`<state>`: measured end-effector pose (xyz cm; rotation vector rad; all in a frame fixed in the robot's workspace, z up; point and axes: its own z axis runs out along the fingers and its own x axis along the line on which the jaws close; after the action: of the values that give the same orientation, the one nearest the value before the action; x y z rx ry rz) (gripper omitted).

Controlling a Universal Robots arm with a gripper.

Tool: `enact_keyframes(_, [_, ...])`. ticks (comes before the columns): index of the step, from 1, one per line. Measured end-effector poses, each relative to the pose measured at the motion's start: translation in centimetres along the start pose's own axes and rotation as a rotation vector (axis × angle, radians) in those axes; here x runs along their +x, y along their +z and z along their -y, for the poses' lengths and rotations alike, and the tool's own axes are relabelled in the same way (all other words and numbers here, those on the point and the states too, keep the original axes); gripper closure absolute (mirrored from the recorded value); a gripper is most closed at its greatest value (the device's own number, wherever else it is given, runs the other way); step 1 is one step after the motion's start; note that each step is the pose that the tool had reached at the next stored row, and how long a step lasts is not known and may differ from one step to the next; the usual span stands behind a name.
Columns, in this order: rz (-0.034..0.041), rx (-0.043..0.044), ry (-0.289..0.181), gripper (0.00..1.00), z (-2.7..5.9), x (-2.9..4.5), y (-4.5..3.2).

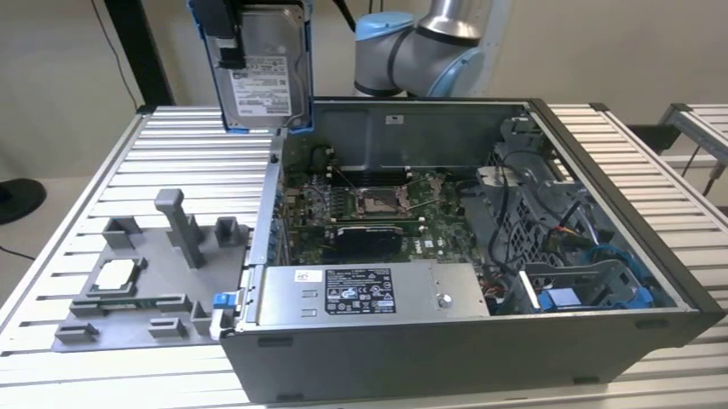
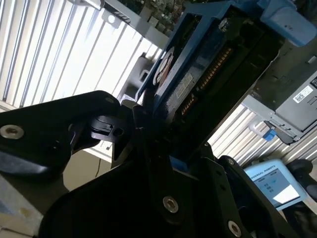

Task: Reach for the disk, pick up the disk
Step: 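Pick up the disk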

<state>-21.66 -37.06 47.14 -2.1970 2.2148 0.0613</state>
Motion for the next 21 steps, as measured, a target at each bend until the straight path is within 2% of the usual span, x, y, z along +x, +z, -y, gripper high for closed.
enact_keyframes(21, [0.0000, -0.0026, 0.000, 1.00, 7.20, -0.06, -0.09])
